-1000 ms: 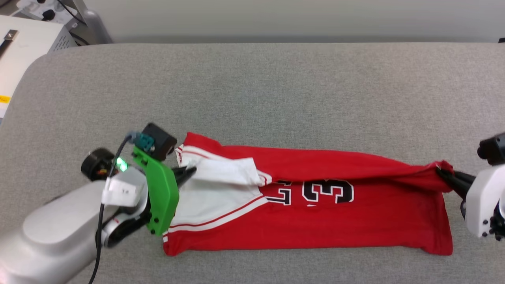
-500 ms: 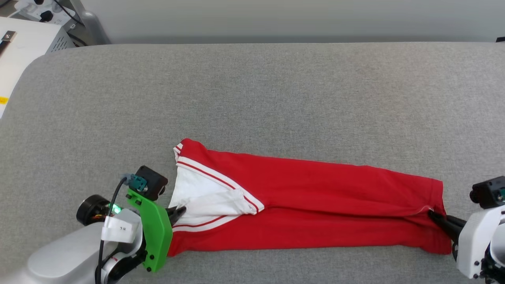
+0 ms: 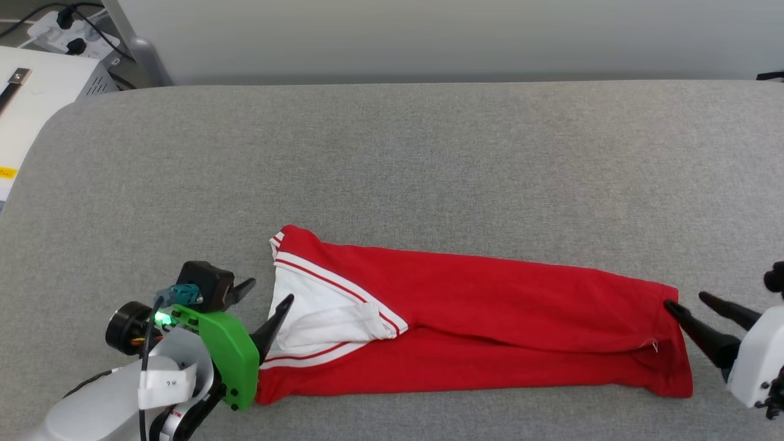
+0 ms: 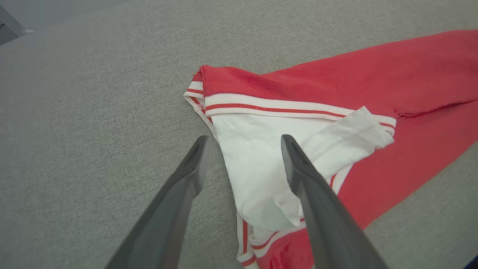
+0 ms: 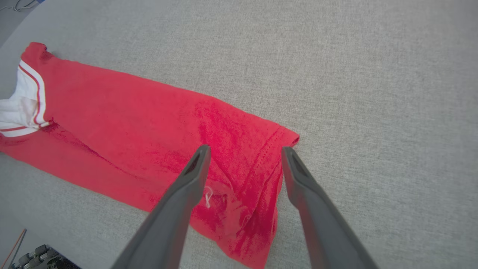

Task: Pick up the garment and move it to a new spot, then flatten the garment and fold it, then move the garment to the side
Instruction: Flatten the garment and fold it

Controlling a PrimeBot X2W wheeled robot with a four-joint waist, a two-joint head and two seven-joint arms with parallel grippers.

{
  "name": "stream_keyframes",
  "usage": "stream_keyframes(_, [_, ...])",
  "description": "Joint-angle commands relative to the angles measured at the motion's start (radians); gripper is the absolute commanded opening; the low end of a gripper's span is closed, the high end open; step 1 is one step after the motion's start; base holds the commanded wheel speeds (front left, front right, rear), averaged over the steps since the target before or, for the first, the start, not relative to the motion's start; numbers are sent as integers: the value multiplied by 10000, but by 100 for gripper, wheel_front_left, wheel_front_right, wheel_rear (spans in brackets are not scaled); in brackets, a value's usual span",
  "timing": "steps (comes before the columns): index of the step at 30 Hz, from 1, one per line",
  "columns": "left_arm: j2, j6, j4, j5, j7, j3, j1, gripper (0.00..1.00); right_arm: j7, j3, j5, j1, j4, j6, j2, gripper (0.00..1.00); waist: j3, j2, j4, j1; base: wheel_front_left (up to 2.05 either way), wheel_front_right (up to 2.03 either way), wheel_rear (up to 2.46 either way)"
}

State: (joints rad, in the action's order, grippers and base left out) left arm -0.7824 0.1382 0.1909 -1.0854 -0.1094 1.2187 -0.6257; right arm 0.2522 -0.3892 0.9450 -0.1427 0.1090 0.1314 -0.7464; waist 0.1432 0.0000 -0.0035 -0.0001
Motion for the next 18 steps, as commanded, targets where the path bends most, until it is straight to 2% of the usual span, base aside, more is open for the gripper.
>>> stream_keyframes(1, [-12, 301, -29, 190, -379, -136, 230, 100, 79, 265, 199, 103, -202, -7, -176, 100, -93, 0, -14, 1, 0, 0, 0])
stream_keyframes(5, [103, 1183, -76, 511, -1213, -560, 504, 100, 501, 895, 453, 64, -388, -7, -598, 100, -143, 0, 76, 1, 0, 0, 0])
stream_keyframes(10, [450, 1948, -68, 1161, -1509, -1528, 927, 100, 1727, 1440, 1493, 153, -31, -7, -687, 100, -110, 0, 301, 1, 0, 0, 0])
stream_keyframes(14, [958, 2411, -436, 2398, -1519, -3087, 1589, 100, 2778, 1537, 2016, 90, 670, -7, -621, 100, 29, 0, 524, 1, 0, 0, 0])
stream_keyframes(18, [1562, 2687, -727, 3782, -1521, -4558, 2361, 100, 3184, 1469, 1977, -119, 1322, -7, -348, 100, 181, 0, 754, 1, 0, 0, 0])
